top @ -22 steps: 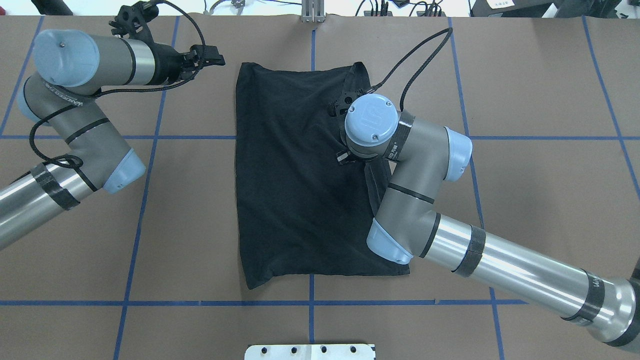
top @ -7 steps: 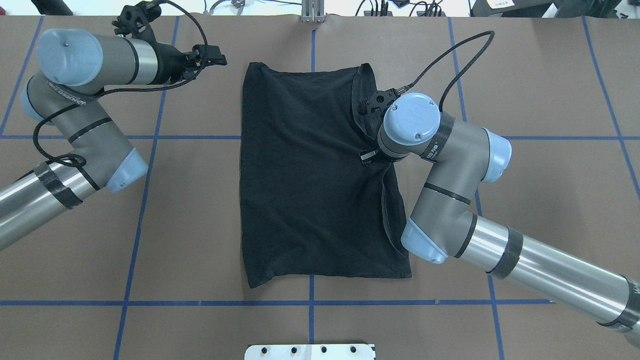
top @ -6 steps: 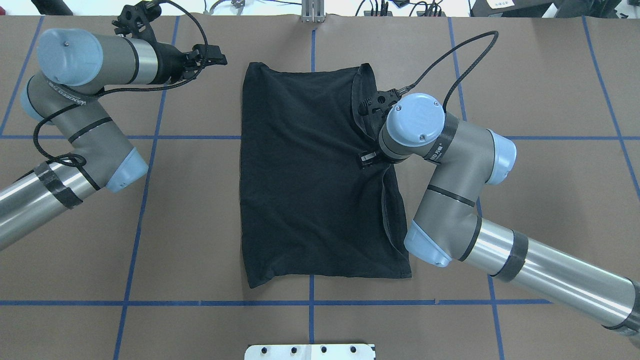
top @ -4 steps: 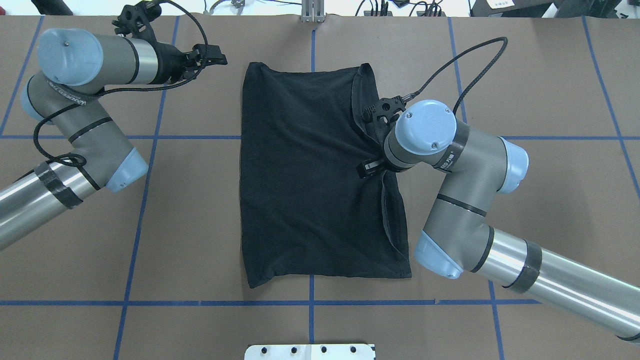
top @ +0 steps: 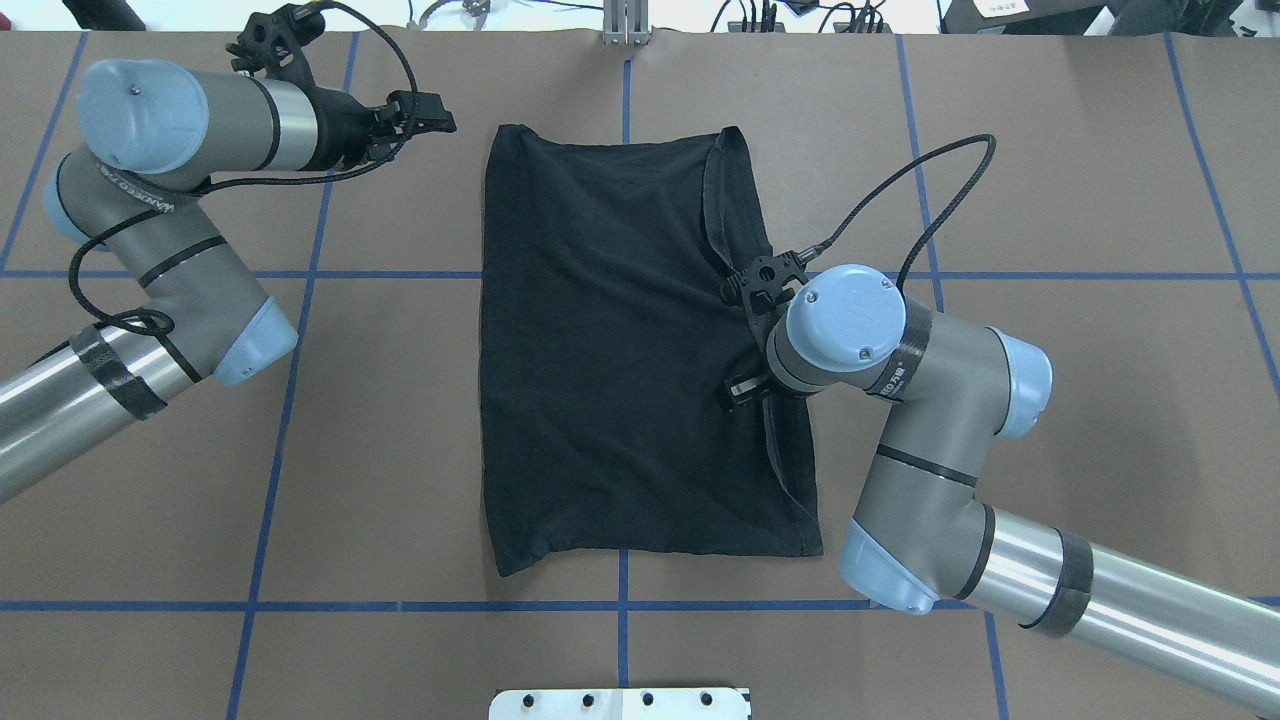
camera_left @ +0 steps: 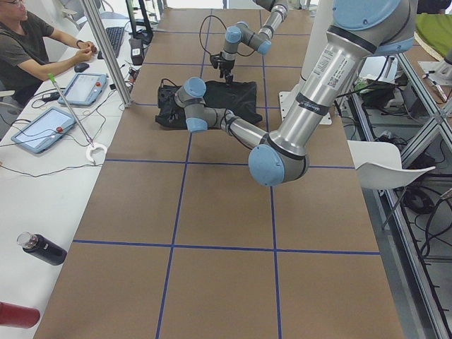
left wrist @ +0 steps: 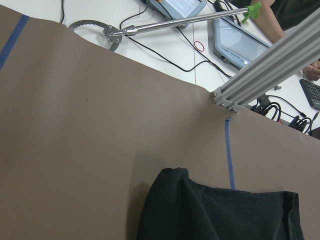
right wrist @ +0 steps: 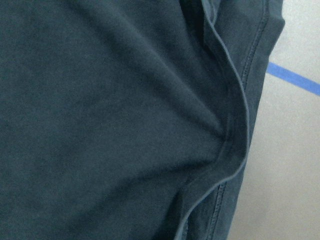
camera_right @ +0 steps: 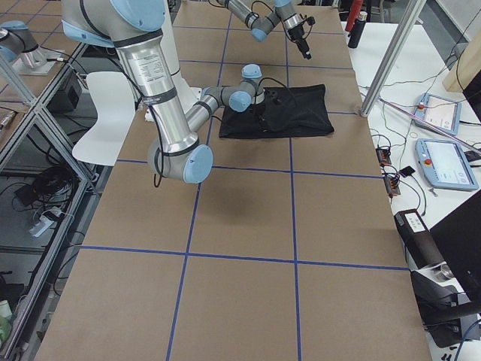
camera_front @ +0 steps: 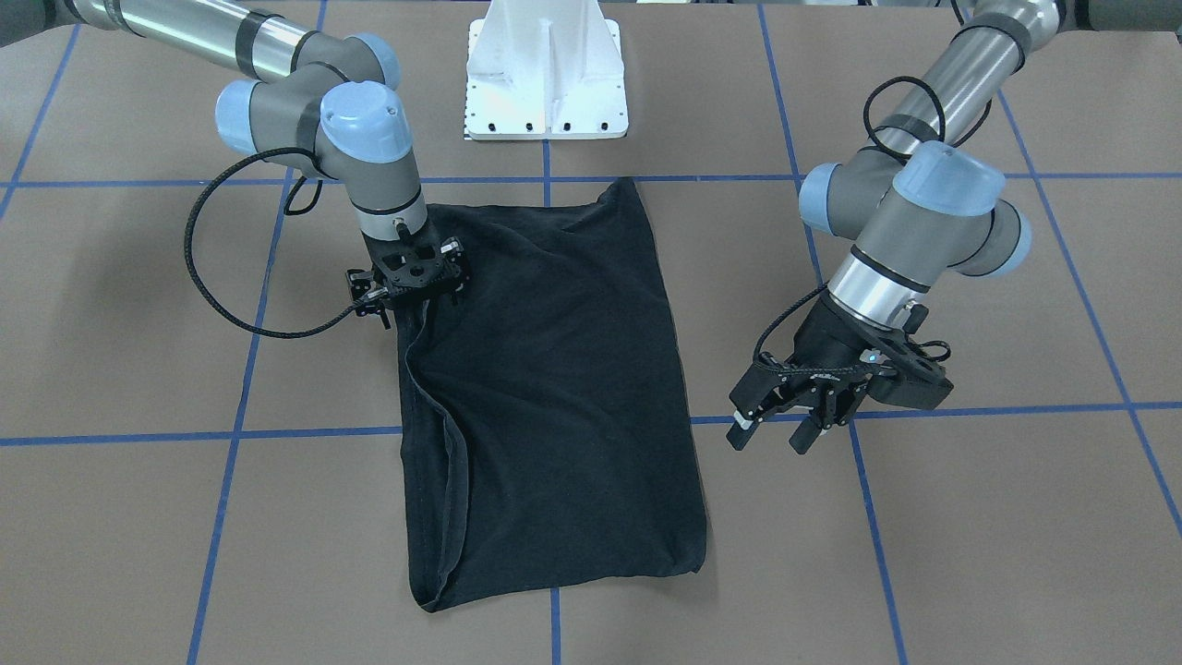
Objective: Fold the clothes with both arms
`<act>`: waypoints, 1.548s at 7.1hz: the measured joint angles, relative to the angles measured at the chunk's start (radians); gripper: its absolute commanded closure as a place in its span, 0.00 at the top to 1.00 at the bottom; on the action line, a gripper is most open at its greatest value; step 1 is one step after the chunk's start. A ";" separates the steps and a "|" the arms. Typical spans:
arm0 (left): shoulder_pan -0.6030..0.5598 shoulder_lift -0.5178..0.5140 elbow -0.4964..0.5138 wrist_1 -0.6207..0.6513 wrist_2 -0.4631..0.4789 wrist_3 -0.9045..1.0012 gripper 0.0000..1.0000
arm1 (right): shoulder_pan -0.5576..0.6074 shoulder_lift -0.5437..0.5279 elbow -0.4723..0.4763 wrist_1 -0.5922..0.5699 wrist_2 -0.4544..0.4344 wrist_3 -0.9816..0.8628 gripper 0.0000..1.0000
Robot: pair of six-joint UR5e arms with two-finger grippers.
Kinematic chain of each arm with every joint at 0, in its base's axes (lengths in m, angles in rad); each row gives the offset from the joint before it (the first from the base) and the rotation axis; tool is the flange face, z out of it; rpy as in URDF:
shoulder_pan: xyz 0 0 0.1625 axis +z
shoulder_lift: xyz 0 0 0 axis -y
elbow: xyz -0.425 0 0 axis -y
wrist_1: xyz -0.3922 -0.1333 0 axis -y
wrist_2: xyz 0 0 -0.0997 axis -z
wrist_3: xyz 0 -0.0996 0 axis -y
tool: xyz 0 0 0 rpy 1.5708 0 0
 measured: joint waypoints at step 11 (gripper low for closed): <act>0.034 -0.004 -0.004 -0.002 0.003 -0.014 1.00 | 0.044 -0.145 0.088 0.006 0.076 -0.012 1.00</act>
